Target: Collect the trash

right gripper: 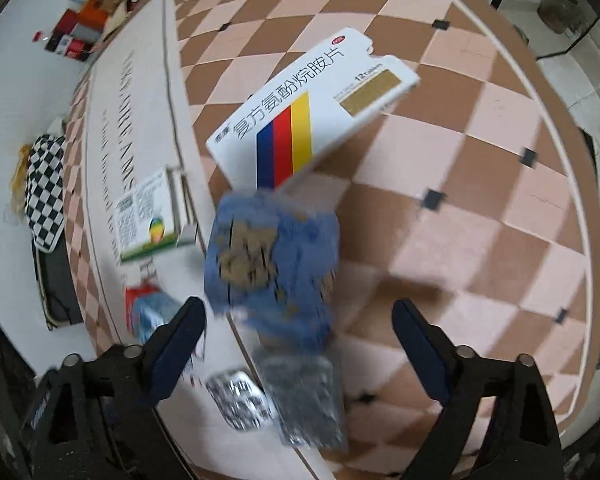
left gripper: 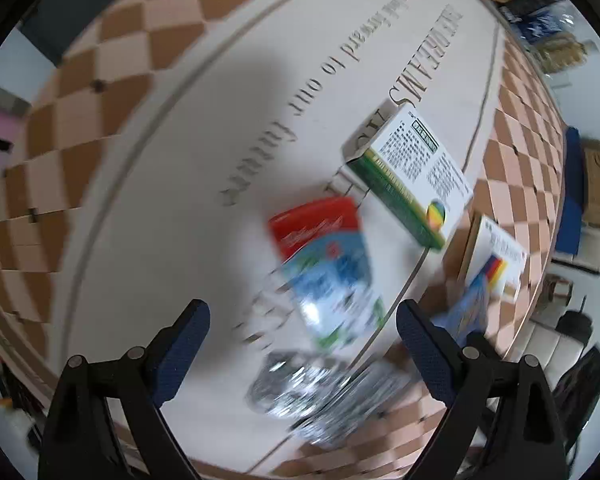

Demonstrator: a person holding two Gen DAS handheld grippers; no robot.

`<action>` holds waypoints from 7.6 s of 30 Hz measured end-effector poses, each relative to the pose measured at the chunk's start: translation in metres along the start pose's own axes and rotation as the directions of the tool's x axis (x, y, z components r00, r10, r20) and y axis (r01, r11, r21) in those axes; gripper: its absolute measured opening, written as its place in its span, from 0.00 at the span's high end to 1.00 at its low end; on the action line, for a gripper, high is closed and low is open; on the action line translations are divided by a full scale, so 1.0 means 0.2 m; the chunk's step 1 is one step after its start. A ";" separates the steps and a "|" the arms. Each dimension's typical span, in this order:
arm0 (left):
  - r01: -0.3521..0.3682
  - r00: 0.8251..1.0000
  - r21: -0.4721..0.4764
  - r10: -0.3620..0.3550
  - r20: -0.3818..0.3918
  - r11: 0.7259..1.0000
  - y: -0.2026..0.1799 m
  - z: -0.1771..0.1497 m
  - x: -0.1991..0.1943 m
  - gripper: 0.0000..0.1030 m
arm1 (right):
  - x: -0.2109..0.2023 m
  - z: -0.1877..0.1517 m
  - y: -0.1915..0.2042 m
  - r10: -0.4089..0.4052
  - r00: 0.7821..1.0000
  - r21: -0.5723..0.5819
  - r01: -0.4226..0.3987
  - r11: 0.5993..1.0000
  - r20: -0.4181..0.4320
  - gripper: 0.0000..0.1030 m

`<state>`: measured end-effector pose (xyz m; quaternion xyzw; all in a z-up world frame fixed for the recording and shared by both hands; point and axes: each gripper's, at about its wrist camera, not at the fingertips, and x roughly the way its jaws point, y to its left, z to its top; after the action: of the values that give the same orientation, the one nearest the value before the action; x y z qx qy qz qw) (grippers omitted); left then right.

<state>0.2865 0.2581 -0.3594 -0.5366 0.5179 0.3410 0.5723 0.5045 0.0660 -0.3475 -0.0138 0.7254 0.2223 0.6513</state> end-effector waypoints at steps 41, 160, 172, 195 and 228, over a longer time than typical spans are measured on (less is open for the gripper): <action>-0.326 0.868 0.457 0.070 0.492 0.828 0.43 -0.90 -0.75 0.52 | -0.54 -1.03 0.00 0.107 0.976 -0.242 -0.059 0.969 0.192 0.84; -0.050 0.988 0.086 0.037 0.148 0.995 -0.24 -0.02 -0.22 0.11 | -0.31 0.23 -0.30 -0.025 0.995 0.081 0.018 0.997 0.092 0.03; -0.024 0.991 -0.290 -0.015 -0.130 0.957 -0.30 0.46 0.17 0.11 | 0.05 0.74 -0.27 -0.090 0.995 0.390 0.103 0.915 -0.051 0.03; -0.310 0.951 0.260 0.294 0.099 0.915 -0.39 0.09 0.09 0.24 | 0.16 0.78 0.14 -0.246 0.969 0.006 0.247 0.969 -0.023 0.14; -0.339 0.926 0.372 0.237 0.295 0.864 -0.36 -0.27 -0.08 0.32 | 0.09 0.10 0.23 -0.267 0.954 -0.291 0.296 0.910 0.134 0.25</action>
<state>0.3389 0.1944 -0.3192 -0.2731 0.5806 0.3670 0.6736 0.5066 0.1186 -0.3521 -0.2092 0.6416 0.2367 0.6989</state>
